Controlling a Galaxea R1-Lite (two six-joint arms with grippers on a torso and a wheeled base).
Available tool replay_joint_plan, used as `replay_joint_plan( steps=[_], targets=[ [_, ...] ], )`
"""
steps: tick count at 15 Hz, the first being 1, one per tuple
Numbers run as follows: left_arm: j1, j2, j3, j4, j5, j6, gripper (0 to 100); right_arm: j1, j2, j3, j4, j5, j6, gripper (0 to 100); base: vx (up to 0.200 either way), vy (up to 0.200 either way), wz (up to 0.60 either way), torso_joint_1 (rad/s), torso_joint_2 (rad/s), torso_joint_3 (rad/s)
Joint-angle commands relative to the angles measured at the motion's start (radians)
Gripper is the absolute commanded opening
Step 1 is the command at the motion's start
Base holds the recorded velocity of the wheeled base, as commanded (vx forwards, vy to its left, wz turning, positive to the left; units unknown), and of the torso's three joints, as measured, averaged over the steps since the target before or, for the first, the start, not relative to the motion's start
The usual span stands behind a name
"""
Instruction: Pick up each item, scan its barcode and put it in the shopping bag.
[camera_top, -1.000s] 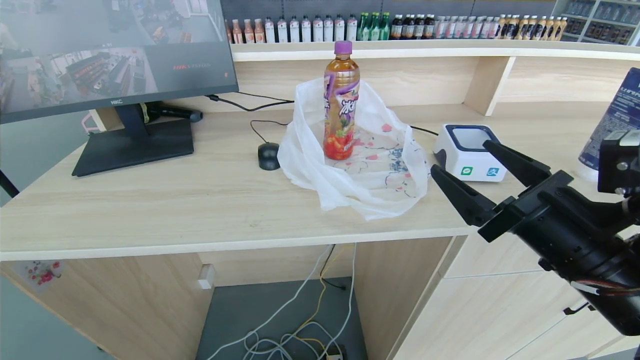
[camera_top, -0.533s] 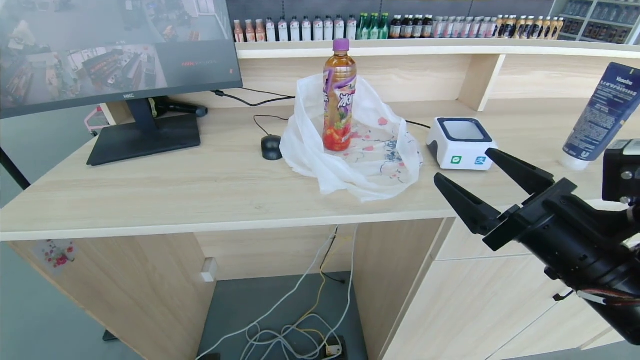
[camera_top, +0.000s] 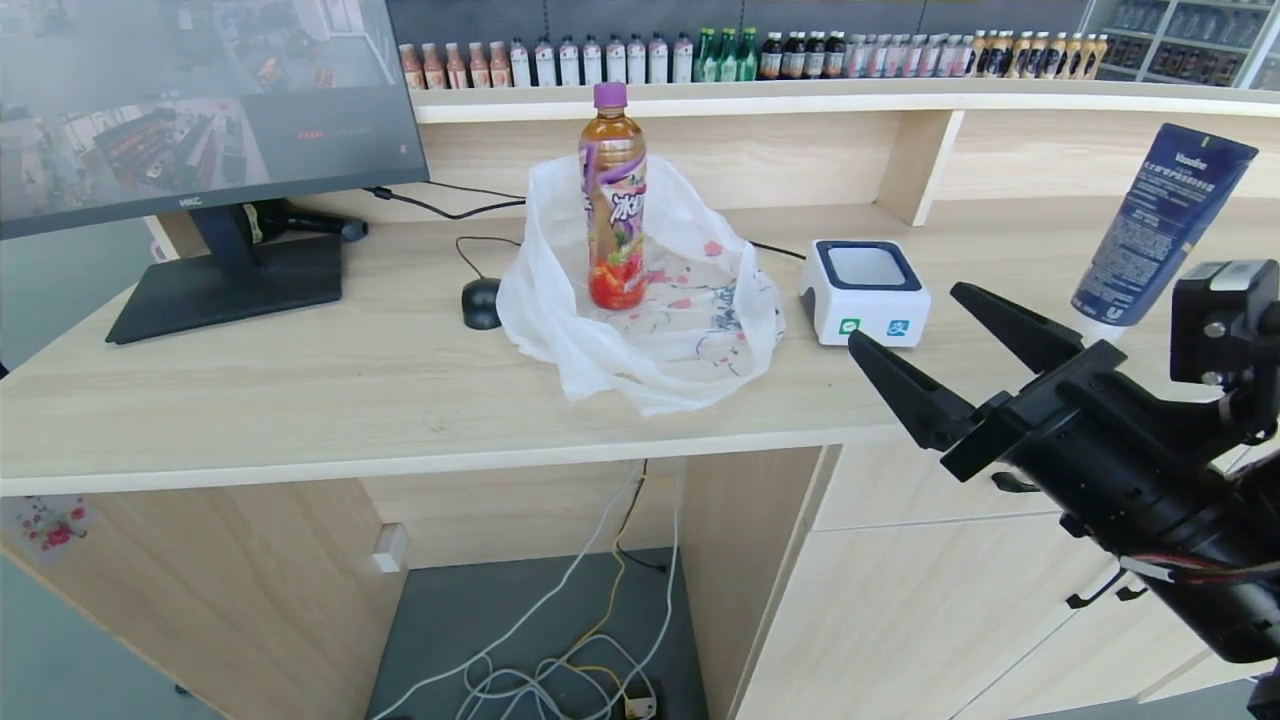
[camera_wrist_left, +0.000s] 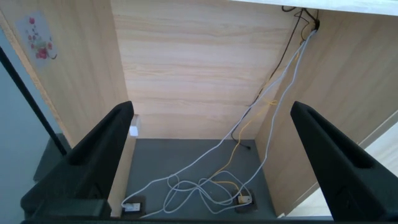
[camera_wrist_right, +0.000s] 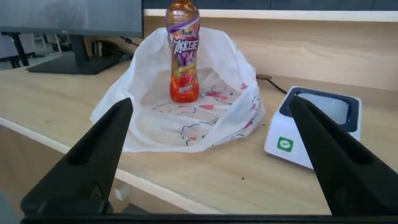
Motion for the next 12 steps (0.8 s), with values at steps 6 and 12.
replay_joint_plan(
  steps=[6,12],
  targets=[
    [0.0,0.0,0.0,-0.002,0.0,0.0,100,-0.004,0.005,-0.003,-0.001,-0.086,-0.01,100,0.0,-0.2,0.0,0.002,0.0,0.002],
    [0.0,0.0,0.0,-0.002,0.0,0.0,100,-0.005,0.003,-0.006,-0.001,-0.086,-0.001,100,0.0,-0.2,0.0,0.0,0.0,0.0]
  ],
)
